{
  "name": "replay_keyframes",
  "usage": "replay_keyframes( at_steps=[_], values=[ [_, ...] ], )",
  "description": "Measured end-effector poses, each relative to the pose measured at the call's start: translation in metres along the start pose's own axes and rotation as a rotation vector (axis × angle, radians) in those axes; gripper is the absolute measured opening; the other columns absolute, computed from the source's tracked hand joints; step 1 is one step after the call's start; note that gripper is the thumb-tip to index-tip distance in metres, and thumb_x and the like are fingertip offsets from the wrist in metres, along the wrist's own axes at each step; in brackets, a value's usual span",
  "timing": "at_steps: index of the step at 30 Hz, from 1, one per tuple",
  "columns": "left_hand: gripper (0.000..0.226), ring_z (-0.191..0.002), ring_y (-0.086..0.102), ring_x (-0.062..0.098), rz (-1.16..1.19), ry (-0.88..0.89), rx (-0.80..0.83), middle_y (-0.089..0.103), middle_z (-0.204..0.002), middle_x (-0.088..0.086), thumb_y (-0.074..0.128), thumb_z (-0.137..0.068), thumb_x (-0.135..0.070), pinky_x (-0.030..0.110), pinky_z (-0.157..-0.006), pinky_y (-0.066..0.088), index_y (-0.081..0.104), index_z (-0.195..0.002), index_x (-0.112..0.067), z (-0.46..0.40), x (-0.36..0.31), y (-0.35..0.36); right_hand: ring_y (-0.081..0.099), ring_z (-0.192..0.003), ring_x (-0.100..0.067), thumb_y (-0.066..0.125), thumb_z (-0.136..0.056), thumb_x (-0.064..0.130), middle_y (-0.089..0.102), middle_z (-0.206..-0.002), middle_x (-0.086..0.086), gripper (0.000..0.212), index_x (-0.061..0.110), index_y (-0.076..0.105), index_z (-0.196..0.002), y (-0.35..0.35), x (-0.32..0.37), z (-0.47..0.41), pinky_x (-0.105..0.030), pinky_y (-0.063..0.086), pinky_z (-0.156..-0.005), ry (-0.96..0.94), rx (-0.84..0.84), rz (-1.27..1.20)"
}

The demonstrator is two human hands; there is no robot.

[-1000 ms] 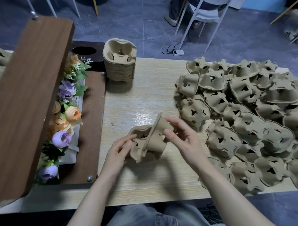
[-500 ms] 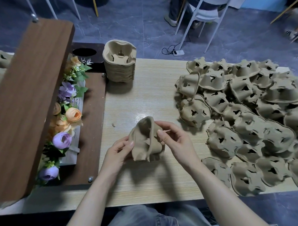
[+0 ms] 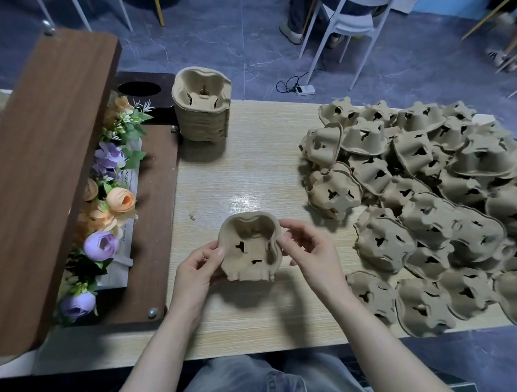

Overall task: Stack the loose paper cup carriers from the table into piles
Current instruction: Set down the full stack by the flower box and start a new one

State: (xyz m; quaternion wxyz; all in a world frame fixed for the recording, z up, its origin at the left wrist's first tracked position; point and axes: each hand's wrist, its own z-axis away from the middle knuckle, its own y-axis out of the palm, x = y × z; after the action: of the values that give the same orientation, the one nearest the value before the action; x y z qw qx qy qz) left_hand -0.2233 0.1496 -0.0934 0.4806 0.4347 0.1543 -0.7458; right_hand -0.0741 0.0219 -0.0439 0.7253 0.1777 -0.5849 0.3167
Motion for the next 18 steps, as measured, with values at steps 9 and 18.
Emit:
replay_keyframes(
  at_steps=[9, 18],
  values=[
    [0.011, -0.099, 0.071, 0.025, -0.023, -0.011, 0.018, 0.069, -0.121, 0.000, 0.076, -0.073, -0.015, 0.046, -0.090, 0.055, 0.067, -0.077, -0.010, 0.002, -0.002, -0.004, 0.052, -0.071, -0.014, 0.069, -0.085, -0.001, 0.060, -0.073, -0.002, 0.024, 0.017, 0.069, -0.099, -0.005, -0.014, -0.002, -0.019, 0.044, -0.062, 0.060, -0.021, 0.018],
    [0.040, -0.104, 0.069, 0.021, -0.039, 0.063, 0.078, 0.072, -0.111, -0.003, 0.072, -0.082, -0.003, 0.027, -0.076, 0.060, 0.066, -0.117, -0.023, 0.003, -0.005, -0.003, 0.051, -0.065, -0.013, 0.071, -0.084, 0.001, 0.058, -0.066, 0.005, 0.024, 0.020, 0.068, -0.098, -0.008, -0.032, -0.003, -0.034, 0.045, -0.069, 0.118, -0.067, 0.089]
  ],
)
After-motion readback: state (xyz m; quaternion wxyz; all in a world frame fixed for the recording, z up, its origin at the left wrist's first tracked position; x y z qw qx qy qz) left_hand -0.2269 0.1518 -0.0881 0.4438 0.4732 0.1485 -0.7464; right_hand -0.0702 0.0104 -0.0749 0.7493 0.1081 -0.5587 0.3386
